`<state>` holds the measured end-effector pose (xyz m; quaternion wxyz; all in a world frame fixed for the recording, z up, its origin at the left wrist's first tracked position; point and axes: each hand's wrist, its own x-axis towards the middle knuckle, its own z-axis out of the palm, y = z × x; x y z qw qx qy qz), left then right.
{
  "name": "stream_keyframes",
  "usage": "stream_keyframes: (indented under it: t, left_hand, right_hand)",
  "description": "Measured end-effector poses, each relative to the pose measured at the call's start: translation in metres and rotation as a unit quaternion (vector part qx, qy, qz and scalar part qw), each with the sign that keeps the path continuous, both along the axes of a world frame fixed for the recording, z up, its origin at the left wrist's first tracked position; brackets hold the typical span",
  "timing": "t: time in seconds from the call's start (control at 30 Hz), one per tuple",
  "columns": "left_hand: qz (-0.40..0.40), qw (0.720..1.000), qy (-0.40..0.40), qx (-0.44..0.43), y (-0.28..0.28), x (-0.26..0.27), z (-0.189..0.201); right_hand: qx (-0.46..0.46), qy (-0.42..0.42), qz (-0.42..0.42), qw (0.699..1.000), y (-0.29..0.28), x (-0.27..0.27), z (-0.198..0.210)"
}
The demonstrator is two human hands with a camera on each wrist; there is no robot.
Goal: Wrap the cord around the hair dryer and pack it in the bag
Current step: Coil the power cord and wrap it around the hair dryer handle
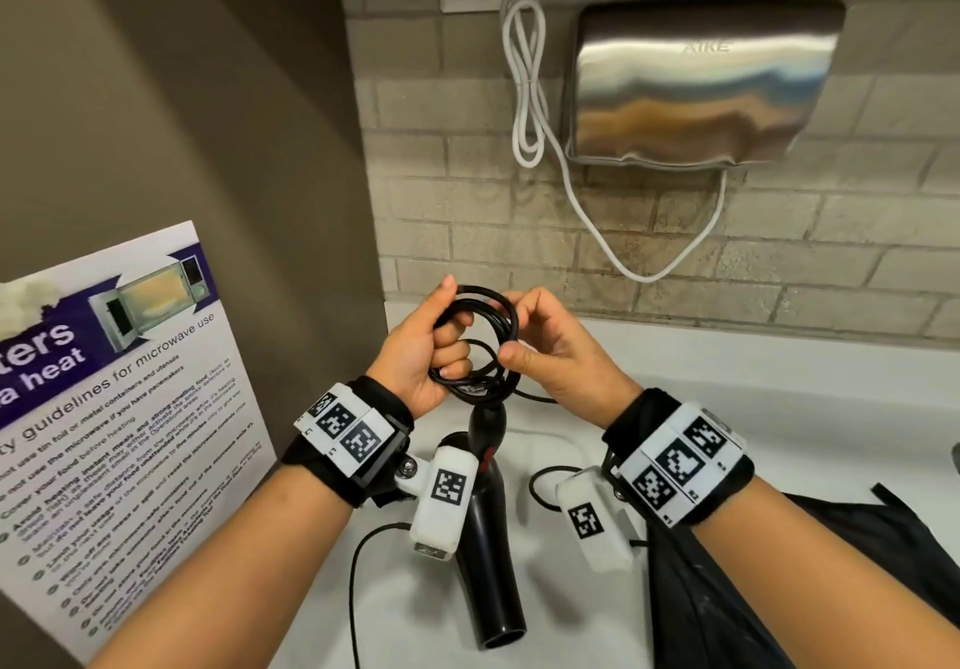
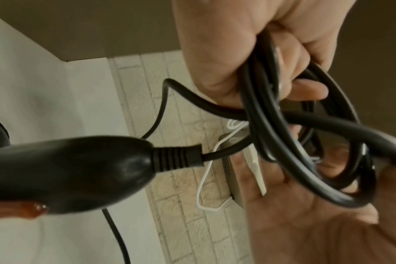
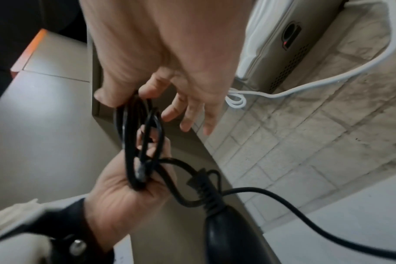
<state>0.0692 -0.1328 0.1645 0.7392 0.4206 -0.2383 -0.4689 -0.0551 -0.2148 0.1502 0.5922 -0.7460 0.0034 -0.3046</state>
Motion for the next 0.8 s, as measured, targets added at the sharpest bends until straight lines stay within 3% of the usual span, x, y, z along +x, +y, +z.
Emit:
stream_keyframes:
  t: [0.27, 0.53, 0.63, 0.8]
  left_hand:
    - [-0.033, 0.999, -0.017, 0.011, -0.001, 0.000, 0.001]
    - [-0.026, 0.997, -0.064, 0.016, -0.001, 0.001, 0.003]
    - [-0.057, 0.995, -0.083, 0.004, 0.000, 0.000, 0.005]
    - [-0.070, 0.994, -0.085, 0.000, 0.001, 0.000, 0.008]
  right_hand:
    - [0.050, 0.055, 0.060, 0.995, 0.002, 0.004, -0.006]
    - [0.037, -0.006, 0.024, 0.999, -0.003, 0.009, -0.022]
    - [0.015, -0.031, -0.039, 0.999, -0.002, 0.010, -0.025]
    - [-0.035, -0.020, -0.069, 0.997, -0.001, 0.008, -0.022]
